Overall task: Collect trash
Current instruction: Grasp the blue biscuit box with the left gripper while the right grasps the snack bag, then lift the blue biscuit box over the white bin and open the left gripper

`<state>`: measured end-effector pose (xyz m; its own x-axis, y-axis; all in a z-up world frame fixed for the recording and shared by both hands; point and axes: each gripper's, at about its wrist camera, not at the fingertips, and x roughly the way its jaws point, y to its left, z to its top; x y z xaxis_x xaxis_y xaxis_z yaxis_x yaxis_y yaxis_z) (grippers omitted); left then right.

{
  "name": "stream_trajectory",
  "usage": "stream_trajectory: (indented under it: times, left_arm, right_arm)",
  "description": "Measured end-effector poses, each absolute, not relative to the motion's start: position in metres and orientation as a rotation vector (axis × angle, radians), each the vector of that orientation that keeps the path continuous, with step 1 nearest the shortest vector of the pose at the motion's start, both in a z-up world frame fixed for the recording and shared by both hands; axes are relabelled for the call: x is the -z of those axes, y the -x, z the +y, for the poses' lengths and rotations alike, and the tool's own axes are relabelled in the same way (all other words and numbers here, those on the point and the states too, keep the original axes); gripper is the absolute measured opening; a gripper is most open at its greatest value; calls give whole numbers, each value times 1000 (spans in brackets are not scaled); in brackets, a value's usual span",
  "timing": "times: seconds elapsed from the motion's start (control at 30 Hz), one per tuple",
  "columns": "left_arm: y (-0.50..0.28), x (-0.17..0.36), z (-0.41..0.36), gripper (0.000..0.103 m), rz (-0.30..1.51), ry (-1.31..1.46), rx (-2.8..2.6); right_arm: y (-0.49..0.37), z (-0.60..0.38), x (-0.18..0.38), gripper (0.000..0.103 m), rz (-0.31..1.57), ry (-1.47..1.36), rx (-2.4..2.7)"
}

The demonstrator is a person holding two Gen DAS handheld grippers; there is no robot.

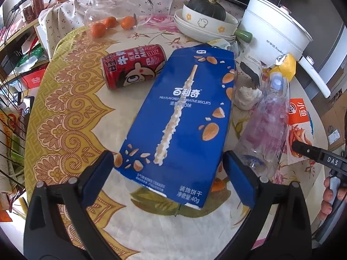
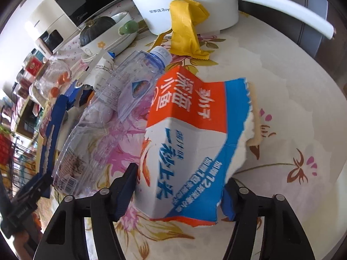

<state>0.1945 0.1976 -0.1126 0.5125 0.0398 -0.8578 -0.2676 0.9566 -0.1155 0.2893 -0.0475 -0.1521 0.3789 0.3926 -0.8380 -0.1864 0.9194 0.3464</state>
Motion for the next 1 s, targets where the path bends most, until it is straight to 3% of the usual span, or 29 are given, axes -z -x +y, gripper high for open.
stream_trajectory:
  times: [0.13, 0.2, 0.5, 0.9, 1.0]
  left_arm:
    - [-191, 106, 195, 80, 989, 243, -149]
    - [-188, 101, 197, 70, 971, 248, -129]
    - [-172, 80, 214, 45, 906, 285, -136]
    - [-170, 83, 213, 45, 946, 181, -186]
    - [-169, 80, 203, 37, 935, 94, -209]
  right_arm:
    - [-290, -58, 153, 54, 1148, -261, -392]
    - [-288, -65, 152, 53, 1152, -281, -395]
    - [-272, -86, 124, 52, 1103, -285, -417]
    - [-258, -99, 117, 53, 1103, -226, -408]
    - [-257, -104, 118, 53, 1105, -227, -397]
